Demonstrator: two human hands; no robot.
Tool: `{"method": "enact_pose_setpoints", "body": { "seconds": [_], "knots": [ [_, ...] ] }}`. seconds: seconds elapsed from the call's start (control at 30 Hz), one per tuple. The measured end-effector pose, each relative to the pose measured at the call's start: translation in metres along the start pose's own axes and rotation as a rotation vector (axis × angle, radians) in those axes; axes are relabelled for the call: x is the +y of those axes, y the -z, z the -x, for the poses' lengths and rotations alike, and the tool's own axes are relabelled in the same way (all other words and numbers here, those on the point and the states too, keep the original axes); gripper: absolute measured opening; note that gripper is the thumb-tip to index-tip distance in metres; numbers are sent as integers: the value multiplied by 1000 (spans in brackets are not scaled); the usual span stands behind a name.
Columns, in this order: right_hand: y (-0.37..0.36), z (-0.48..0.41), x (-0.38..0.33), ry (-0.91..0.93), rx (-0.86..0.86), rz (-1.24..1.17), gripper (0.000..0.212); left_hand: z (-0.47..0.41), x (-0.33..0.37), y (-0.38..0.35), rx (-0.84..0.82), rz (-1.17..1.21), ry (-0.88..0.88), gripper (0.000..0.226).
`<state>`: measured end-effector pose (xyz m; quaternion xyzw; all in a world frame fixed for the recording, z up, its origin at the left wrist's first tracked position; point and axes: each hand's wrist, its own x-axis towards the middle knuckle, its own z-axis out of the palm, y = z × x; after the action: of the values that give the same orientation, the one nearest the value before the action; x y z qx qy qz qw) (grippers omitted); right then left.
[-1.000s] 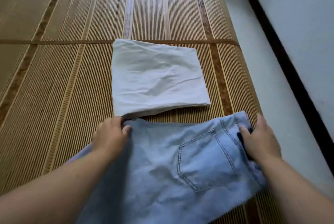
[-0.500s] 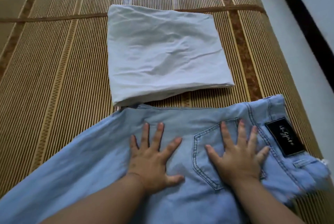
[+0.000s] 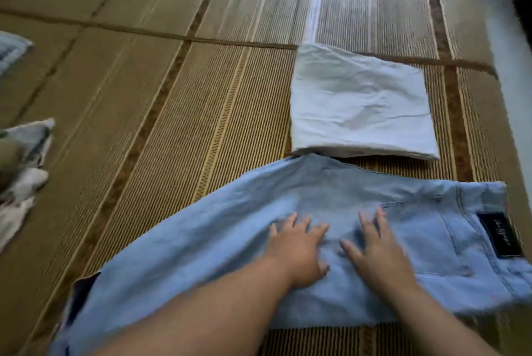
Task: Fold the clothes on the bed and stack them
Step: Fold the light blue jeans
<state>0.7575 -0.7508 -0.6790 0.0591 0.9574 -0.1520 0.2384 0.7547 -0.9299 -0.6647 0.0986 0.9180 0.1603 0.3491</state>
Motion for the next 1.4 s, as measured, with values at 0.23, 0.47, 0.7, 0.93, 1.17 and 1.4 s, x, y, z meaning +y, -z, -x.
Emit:
{"method": "enact_pose_setpoints", "body": {
  "seconds": [0.23,0.47,0.7,0.93,1.17,1.4],
  "knots": [
    [-25,52,-127,418,-363,39,67,133,-152,2,55,2,359,78],
    [-62,43,-249,565,-318,118,71,200,-309,-21,144,272,827,107],
    [-136,26,-365,591,-465,525,74,196,-353,-35,-12,712,624,37],
    [-123,48,-389,540,-264,453,13,210,-374,0,88,958,402,13],
    [-92,49,-400,552,385,92,33,202,-392,77,472,681,246,33],
    [-126,61,-381,41,-50,-361,30,192,-361,12,181,479,89,44]
  ]
}}
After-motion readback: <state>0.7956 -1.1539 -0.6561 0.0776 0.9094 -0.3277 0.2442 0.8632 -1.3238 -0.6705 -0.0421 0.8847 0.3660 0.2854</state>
